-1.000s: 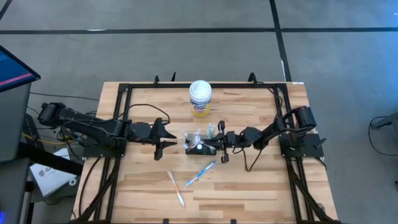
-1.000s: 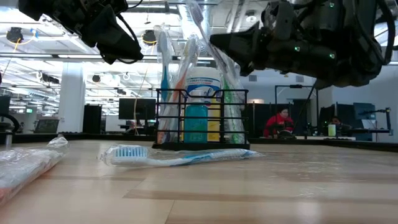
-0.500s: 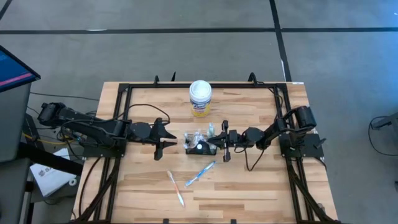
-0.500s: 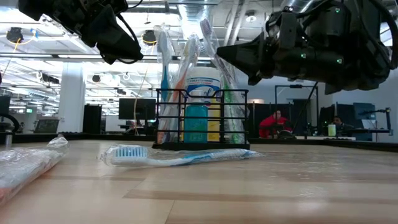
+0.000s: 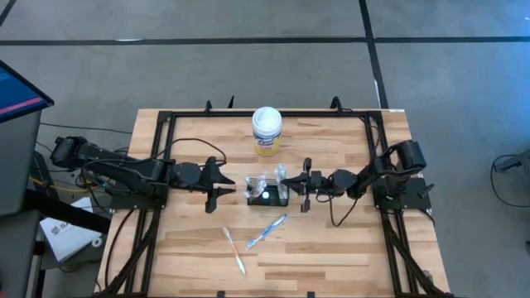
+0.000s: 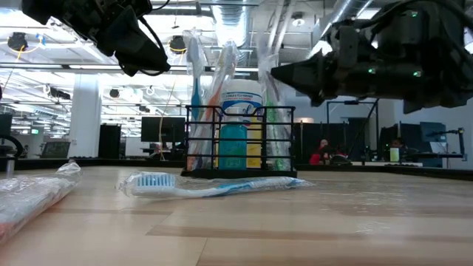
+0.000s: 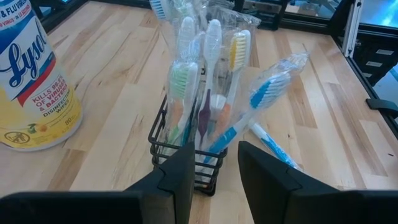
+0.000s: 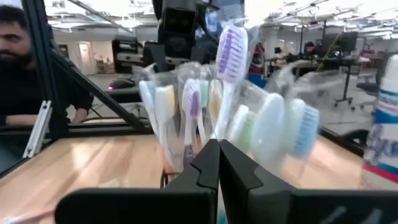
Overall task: Pick & Place toothbrushing station
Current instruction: Put the violet toothbrush into the black mesh organizer, then put the blue toothbrush into the black mesh organizer
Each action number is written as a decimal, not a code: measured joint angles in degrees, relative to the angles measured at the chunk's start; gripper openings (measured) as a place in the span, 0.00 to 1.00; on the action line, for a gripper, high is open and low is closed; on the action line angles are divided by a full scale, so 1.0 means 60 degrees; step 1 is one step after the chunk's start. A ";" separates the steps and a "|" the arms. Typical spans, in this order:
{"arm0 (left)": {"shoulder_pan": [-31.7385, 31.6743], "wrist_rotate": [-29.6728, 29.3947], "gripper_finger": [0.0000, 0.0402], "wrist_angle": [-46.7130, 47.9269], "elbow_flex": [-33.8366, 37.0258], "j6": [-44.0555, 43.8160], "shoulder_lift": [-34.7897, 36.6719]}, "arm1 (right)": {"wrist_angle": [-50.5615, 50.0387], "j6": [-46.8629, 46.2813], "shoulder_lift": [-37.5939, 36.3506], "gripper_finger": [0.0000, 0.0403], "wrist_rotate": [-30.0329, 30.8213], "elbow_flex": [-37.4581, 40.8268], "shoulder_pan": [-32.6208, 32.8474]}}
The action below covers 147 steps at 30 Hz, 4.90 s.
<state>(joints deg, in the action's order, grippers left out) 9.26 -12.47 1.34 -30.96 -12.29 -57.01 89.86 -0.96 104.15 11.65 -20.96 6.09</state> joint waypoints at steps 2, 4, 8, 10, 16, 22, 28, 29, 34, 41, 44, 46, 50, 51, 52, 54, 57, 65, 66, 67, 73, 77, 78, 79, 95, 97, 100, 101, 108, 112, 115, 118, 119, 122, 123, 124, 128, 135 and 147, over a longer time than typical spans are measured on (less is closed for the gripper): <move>0.0000 0.0000 0.29 -0.0003 0.0000 0.0000 0.0000 | 0.0008 -0.0024 -0.0288 0.00 0.0067 0.0227 0.0004; 0.0000 0.0000 0.29 0.0001 0.0000 0.0000 0.0000 | 0.0006 -0.0024 -0.0636 0.00 0.0096 0.0440 0.0070; 0.0000 0.0000 0.29 -0.0004 0.0000 0.0000 0.0003 | -0.0051 -0.0011 -0.1214 0.00 0.0121 0.0780 0.0378; 0.0000 0.0000 0.29 -0.0004 0.0000 0.0000 0.0004 | -0.0335 -0.0024 -0.1335 0.00 0.0304 0.0822 0.0523; 0.0000 0.0004 0.29 -0.0012 0.0000 0.0000 0.0004 | -0.0732 -0.0342 -0.0964 0.00 0.0685 0.0703 0.0781; 0.0000 0.0004 0.29 -0.0011 0.0000 0.0000 0.0004 | -0.1669 -0.1259 -0.0902 0.00 0.0701 0.0691 0.0885; 0.0000 0.0007 0.29 -0.0011 0.0000 -0.0001 0.0004 | -0.1742 -0.1512 -0.0934 0.00 0.0680 0.0691 0.1018; 0.0000 0.0007 0.29 -0.0007 0.0000 0.0000 0.0004 | -0.1679 -0.1456 -0.0991 0.00 0.0669 0.0691 0.1047; 0.0000 0.0011 0.29 -0.0007 0.0000 0.0000 0.0004 | -0.1984 -0.1524 -0.1175 0.00 0.0647 0.0691 0.1056; 0.0000 0.0018 0.29 -0.0007 0.0000 0.0000 0.0004 | -0.1927 -0.1536 -0.1179 0.00 0.0679 0.0694 0.1078; 0.0000 0.0044 0.29 -0.0007 0.0000 0.0000 0.0004 | -0.1908 -0.1525 -0.1179 0.00 0.0680 0.0694 0.1100; 0.0000 0.0044 0.29 -0.0006 0.0000 0.0000 0.0004 | -0.1908 -0.1525 -0.1179 0.01 0.0696 0.0694 0.1100; 0.0000 0.0040 0.29 -0.0004 0.0000 0.0000 0.0004 | -0.2031 -0.1532 -0.1182 0.10 0.0844 0.0694 0.1099; 0.0000 0.0040 0.29 -0.0004 0.0000 0.0000 0.0004 | -0.2054 -0.1574 -0.1182 0.13 0.0852 0.0694 0.1096; 0.0000 0.0040 0.29 -0.0004 0.0000 0.0000 0.0004 | -0.2052 -0.1575 -0.1182 0.17 0.0854 0.0694 0.1096; 0.0000 0.0036 0.29 -0.0004 0.0000 0.0000 0.0004 | -0.1919 -0.1448 -0.1182 0.23 0.0858 0.0694 0.1096; 0.0000 0.0035 0.29 0.0000 0.0000 0.0000 0.0004 | -0.1442 -0.1037 -0.1189 0.30 0.0854 0.0694 0.1100; 0.0000 -0.0004 0.29 0.0010 0.0000 0.0000 0.0004 | -0.0805 -0.0963 -0.1442 0.35 0.0811 0.0694 0.1134; 0.0000 -0.0004 0.29 0.0009 0.0000 0.0000 0.0004 | -0.0790 -0.0819 -0.1633 0.34 0.0811 0.0694 0.1170; 0.0000 -0.0004 0.29 0.0008 0.0000 0.0000 0.0004 | -0.0904 -0.0632 -0.1850 0.33 0.0811 0.0694 0.1234; 0.0000 -0.0004 0.29 0.0011 0.0000 0.0003 0.0004 | -0.3652 -0.0273 -0.3731 0.27 0.0815 0.0403 0.1922; 0.0000 0.0000 0.29 0.0007 0.0000 0.0000 0.0004 | -0.6382 -0.0598 -0.4664 0.23 0.0848 -0.0277 0.2278; 0.0000 0.0000 0.29 0.0011 0.0000 0.0000 0.0004 | -0.6995 -0.0668 -0.4788 0.23 0.0834 -0.0507 0.2390; 0.0000 0.0004 0.29 0.0011 0.0000 0.0000 0.0004 | -0.7638 -0.0676 -0.4885 0.22 0.0832 -0.0738 0.2527; 0.0000 0.0007 0.29 0.0004 0.0000 0.0001 0.0004 | -1.2227 -0.0676 -0.3111 0.20 0.0560 -0.3982 0.3332; 0.0000 0.0011 0.29 0.0004 0.0000 0.0002 0.0004 | -1.2307 -0.0596 -0.2726 0.20 0.0563 -0.4210 0.3366; 0.0000 0.0015 0.29 0.0000 0.0000 0.0000 0.0004 | -1.2437 -0.0594 -0.2121 0.20 0.0556 -0.4559 0.3353; 0.0000 0.0021 0.29 0.0000 0.0000 0.0003 0.0004 | -1.2508 -0.0599 -0.1935 0.20 0.0552 -0.4674 0.3355; 0.0000 0.0040 0.29 -0.0029 0.0000 0.0000 0.0004 | -1.2504 -0.0596 -0.0887 0.20 0.0530 -0.5340 0.3351; 0.0000 0.0036 0.29 -0.0036 0.0000 0.0000 0.0004 | -1.2524 -0.0600 -0.0290 0.20 0.0465 -0.5805 0.3348; 0.0000 0.0036 0.29 -0.0041 0.0000 0.0004 0.0004 | -1.2704 -0.0602 0.0070 0.20 0.0459 -0.6191 0.3348; 0.0000 0.0033 0.29 -0.0042 0.0000 0.0002 0.0004 | -1.2796 -0.0686 0.0349 0.20 0.0450 -0.6458 0.3283; 0.0000 0.0033 0.29 -0.0044 0.0000 0.0004 0.0004 | -1.2770 -0.0771 0.0453 0.20 0.0411 -0.6559 0.3262; 0.0000 0.0023 0.29 -0.0044 0.0000 0.0004 0.0004 | -1.2952 -0.1034 0.0512 0.20 0.0284 -0.6728 0.3153; 0.0000 0.0000 0.29 -0.0044 0.0000 0.0004 0.0004 | -1.2956 -0.1153 0.0512 0.20 0.0192 -0.6765 0.3114; 0.0000 -0.0004 0.29 -0.0044 0.0000 0.0004 0.0004 | -1.2999 -0.1281 0.0502 0.20 0.0080 -0.6766 0.3056; 0.0000 0.0000 0.29 -0.0047 0.0000 0.0004 0.0004 | -1.3143 -0.1595 0.0508 0.20 0.0002 -0.6759 0.2954; 0.0000 0.0000 0.29 -0.0047 0.0000 0.0004 0.0004 | -1.3219 -0.1607 0.0508 0.20 -0.0005 -0.6759 0.2989; 0.0000 0.0007 0.29 -0.0046 0.0000 0.0004 0.0004 | -1.2311 -0.1818 0.1104 0.20 -0.0145 -0.6822 0.3045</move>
<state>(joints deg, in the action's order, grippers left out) 9.26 -12.43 1.07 -30.96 -12.27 -56.99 15.99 -11.87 110.77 10.78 -61.89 24.36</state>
